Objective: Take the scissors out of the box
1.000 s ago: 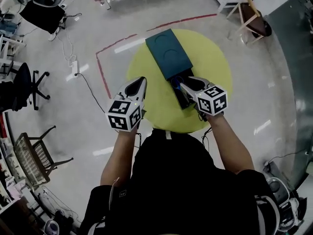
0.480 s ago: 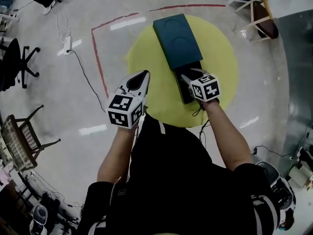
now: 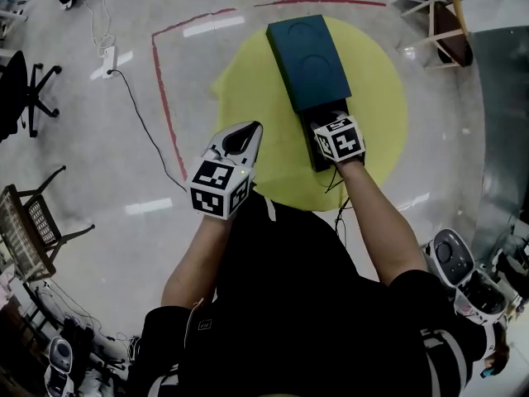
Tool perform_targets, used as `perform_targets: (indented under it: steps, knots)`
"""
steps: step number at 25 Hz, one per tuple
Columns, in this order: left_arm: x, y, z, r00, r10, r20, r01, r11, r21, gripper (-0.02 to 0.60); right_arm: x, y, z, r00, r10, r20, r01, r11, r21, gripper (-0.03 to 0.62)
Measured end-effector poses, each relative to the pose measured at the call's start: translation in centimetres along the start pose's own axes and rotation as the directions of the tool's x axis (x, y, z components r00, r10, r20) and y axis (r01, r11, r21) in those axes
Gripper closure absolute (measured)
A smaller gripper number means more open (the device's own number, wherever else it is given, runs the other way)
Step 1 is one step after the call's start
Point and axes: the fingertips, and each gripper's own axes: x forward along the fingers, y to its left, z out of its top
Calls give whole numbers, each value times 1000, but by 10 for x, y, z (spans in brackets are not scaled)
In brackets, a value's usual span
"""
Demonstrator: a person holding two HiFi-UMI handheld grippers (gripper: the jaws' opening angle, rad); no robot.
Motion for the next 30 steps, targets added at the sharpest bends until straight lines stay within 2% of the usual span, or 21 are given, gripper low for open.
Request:
perform_targets:
  steps: [7, 15, 24, 30]
  knots:
    - [-1, -1, -4, 1000, -22, 0, 22, 1000, 11, 575, 8, 1, -4, 998, -37, -45, 34, 997, -68, 476]
    - [-15, -8, 6, 998, -56, 1, 55, 998, 39, 575, -2, 4, -7, 997, -52, -50, 50, 998, -38, 505]
    - [-25, -11, 18, 996, -82, 22, 80, 995, 66, 575, -43, -5, 9, 993, -90, 72, 89, 996, 22, 508]
    - [-28, -21, 43, 991, -113, 68, 105, 989, 107, 575, -80, -18, 20, 971, -161, 174, 150, 986, 77, 510]
